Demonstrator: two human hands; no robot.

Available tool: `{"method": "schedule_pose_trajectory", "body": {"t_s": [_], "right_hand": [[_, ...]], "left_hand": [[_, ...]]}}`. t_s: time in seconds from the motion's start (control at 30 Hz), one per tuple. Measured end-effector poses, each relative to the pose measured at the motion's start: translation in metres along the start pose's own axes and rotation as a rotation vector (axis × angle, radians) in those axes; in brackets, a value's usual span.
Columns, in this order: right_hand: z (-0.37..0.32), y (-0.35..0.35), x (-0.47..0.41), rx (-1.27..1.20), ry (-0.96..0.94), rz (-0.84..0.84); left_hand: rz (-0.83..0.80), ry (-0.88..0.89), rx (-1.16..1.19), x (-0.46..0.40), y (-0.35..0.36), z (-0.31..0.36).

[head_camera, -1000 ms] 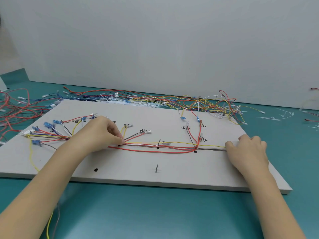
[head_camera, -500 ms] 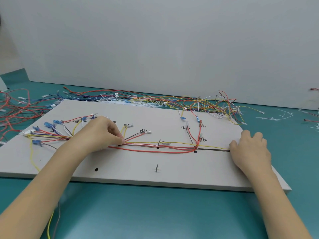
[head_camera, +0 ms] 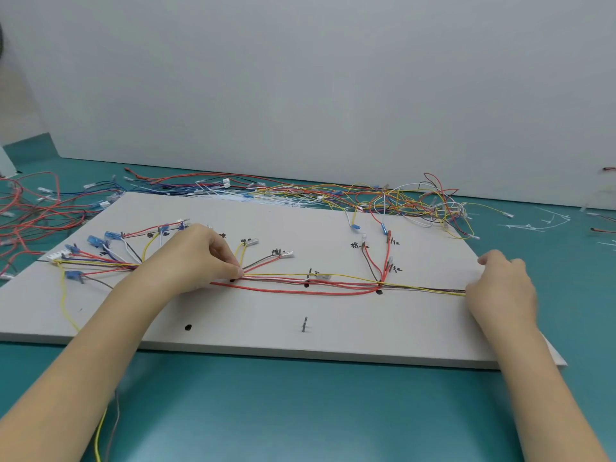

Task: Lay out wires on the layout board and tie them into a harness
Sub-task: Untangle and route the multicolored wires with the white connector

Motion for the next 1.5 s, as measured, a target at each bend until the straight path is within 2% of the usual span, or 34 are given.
{"method": "schedule_pose_trajectory", "body": {"t_s": [0.33, 0.57, 0.9, 1.1, 1.5], "right_hand": [[-0.005, 0.011, 0.002, 0.119, -0.047, -0.03], [-0.001, 0.011, 0.001, -0.157, -0.048, -0.003], [-0.014, 0.005, 0.006, -0.243, -0.121, 0.044], [-0.006, 0.006, 0.006, -0.109, -0.064, 0.027], [0.003, 0.002, 0.003, -0.139, -0.023, 0.025]], "left_hand": [[-0.002, -0.005, 0.008, 0.0, 0.0, -0.001], [-0.003, -0.005, 0.003, -0.001, 0.0, -0.001], [-0.001, 0.007, 0.004, 0.0, 0.0, 0.0], [-0.006, 0.01, 0.009, 0.0, 0.0, 0.001], [0.001, 0.004, 0.007, 0.0, -0.001, 0.0]]}}
Point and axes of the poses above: each hand's wrist, its own x-axis away from the middle knuckle, its own y-axis out of the palm, z = x × y, the point moved 10 cm from there along -x, towards the middle knuckle
